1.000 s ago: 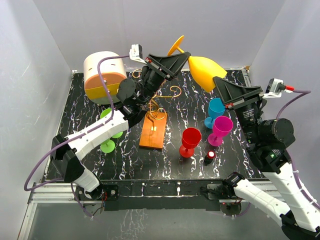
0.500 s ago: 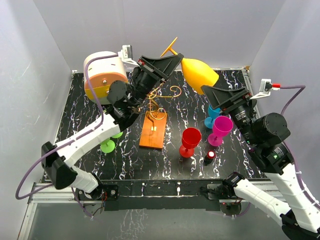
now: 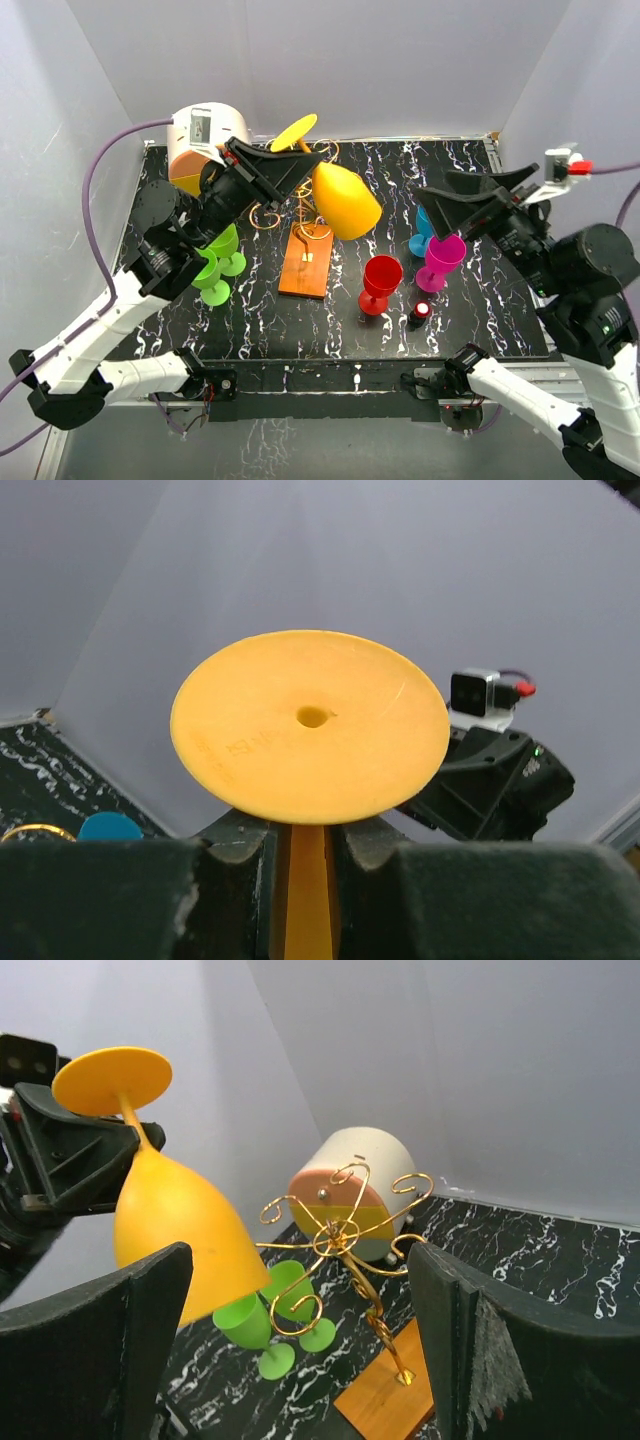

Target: Place the wine glass upside down on the wine glass rack

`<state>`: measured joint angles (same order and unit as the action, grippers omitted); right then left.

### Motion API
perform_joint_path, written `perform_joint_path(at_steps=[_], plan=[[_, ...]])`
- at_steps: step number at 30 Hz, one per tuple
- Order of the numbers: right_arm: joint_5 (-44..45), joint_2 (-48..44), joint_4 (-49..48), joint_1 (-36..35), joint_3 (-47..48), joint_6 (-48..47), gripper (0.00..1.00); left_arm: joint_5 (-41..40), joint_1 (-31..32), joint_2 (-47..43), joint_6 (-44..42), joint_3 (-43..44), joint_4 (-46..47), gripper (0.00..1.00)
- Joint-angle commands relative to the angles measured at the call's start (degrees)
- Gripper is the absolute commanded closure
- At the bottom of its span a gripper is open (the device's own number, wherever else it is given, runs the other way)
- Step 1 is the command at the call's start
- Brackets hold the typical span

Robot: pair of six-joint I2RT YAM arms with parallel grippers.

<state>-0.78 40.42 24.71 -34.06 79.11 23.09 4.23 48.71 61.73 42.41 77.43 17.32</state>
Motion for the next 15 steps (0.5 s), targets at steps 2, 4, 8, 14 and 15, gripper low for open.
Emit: perform_joint_path(at_steps=[2,4,8,14,15], plan=[[-14.57,6.22,2.25,-0.06,3.21,-4.52,0.13,7.66,-0.05,-3.25,-10.37,0.76,-13.52,1.00],[-24.19,8.46,2.65,-0.04,4.32,-5.06,0.13,10.73,-0.10,-5.71,-14.23,-1.60,-14.10,1.00],[-31.44,11.54,-0.14,-0.10,3.52,-1.65,0.14,16.29,-0.11,-9.72,-23.75,-5.99,-15.55,1.00],[-34.38,13.03,-4.72,-0.08,1.64,7.32,0.14,13.43,-0.11,-12.67,-30.89,-7.62,-22.00,1.00],[-34.53,13.22,-5.37,-0.09,1.27,9.00,0.15,13.10,-0.08,-13.11,-31.77,-8.12,-22.63,1.00]])
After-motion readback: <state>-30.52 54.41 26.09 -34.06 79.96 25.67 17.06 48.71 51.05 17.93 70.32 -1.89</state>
